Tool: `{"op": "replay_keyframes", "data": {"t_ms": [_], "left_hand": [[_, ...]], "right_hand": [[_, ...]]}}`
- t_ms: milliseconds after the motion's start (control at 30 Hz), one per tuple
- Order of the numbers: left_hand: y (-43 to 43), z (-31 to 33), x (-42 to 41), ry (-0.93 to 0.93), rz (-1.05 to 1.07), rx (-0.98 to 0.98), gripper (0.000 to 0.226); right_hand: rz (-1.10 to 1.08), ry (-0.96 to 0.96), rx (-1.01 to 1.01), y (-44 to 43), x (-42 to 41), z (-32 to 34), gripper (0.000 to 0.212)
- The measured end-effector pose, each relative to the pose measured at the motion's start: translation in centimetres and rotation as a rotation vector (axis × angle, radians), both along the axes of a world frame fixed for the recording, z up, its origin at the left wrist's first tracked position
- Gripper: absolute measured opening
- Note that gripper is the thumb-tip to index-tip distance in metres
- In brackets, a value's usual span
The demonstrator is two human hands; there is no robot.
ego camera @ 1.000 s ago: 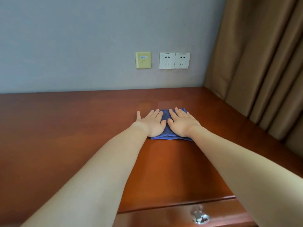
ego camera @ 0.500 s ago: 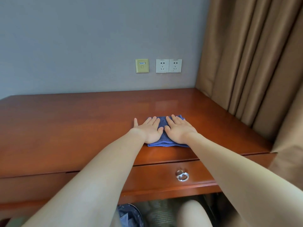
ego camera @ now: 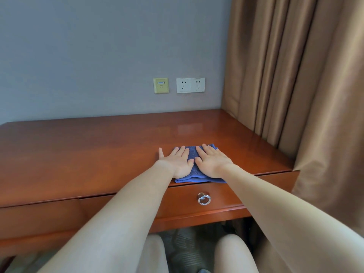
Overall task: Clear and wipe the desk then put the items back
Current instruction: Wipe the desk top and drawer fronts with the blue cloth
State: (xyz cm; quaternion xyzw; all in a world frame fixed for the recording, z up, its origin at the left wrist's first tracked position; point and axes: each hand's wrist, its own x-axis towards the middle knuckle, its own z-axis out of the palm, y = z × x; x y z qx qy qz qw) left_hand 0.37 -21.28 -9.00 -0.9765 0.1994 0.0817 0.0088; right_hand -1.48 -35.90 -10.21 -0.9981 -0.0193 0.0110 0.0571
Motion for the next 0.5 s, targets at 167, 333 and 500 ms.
{"op": "replay_keyframes", "data": {"t_ms": [167, 333, 500], "left_hand": [[-1.6, 0.0, -0.4, 0.002, -0.035, -0.001, 0.058], [-4.2, 0.0, -0.5, 0.001, -0.082, -0.009, 0.059], [-7.7, 0.1, -0.7, 0.007, -0.14, -0.021, 0.059]], "right_hand": [[-0.011, 0.003, 0.001, -1.6, -0.8, 0.1, 0.058], [-0.054, 0.005, 0.005, -4.3, -1.5, 0.1, 0.058], [-0.111, 0.005, 0.003, -7.7, -2.3, 0.0, 0.056]]}}
